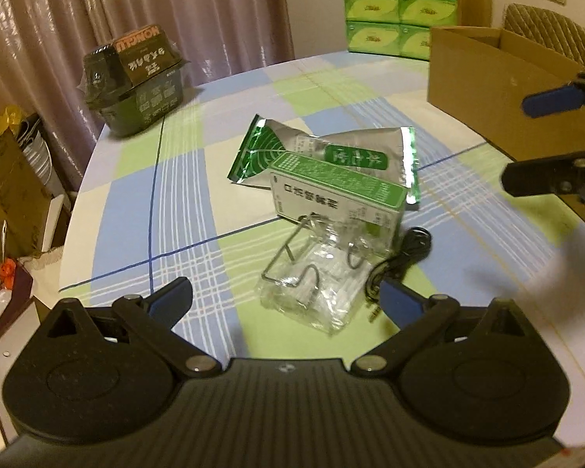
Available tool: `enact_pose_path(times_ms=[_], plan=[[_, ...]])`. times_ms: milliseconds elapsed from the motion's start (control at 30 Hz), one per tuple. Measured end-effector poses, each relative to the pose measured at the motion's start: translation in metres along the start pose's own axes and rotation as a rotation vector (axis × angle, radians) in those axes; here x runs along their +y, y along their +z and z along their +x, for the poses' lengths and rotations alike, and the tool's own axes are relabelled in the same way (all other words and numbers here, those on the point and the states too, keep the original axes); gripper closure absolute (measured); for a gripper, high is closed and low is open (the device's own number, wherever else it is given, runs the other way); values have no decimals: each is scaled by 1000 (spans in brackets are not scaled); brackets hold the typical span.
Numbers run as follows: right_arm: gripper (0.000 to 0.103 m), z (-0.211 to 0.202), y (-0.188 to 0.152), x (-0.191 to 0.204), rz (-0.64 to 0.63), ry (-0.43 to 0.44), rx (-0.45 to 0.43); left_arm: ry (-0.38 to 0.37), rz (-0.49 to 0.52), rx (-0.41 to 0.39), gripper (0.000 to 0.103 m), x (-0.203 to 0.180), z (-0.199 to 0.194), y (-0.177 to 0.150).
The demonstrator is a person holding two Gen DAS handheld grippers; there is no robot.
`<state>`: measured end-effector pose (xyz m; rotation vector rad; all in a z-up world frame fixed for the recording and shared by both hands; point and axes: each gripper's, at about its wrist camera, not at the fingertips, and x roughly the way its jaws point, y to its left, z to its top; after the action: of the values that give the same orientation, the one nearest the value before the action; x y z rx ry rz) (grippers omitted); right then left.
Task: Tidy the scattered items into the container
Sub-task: 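Move both grippers back toward the clear rack and mouthwash box, then grasp the clear wire rack with the left gripper while the right grasps the mouthwash box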
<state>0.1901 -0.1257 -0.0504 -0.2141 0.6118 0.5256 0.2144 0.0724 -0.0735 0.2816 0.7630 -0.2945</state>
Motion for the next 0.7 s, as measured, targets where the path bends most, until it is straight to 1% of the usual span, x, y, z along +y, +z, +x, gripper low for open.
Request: enact_pose_path(times_ms=[33, 100, 167, 200, 333, 367, 500, 533, 567, 600, 700], plan=[[26, 5, 1, 0, -3, 8, 8, 0, -18, 0, 5, 3, 5, -1], [34, 19, 3, 1, -7, 21, 23, -4, -45, 0, 6, 6, 11, -2], [53, 29, 4, 3, -16, 32, 28, -13, -44, 3, 7, 6, 14, -4], [56, 34, 6, 4, -21, 34, 32, -13, -37, 1, 8, 6, 15, -5], [77, 53, 9, 8, -34, 48, 42, -10, -7, -16, 8, 4, 17, -4], [80, 58, 10, 10, -38, 52, 43, -12, -7, -20, 8, 4, 18, -4], [81, 68, 11, 16, -60, 64, 36, -18, -11, -23, 9, 6, 23, -3], [83, 70, 12, 17, -65, 64, 34, -18, -15, -21, 9, 7, 24, -3], [91, 72, 13, 18, -69, 66, 33, -19, -20, -19, 9, 8, 26, -3], [93, 75, 13, 19, -70, 74, 36, -19, -25, -19, 9, 10, 27, -3], [95, 78, 15, 23, -74, 76, 29, -25, -44, -21, 9, 14, 29, -2]])
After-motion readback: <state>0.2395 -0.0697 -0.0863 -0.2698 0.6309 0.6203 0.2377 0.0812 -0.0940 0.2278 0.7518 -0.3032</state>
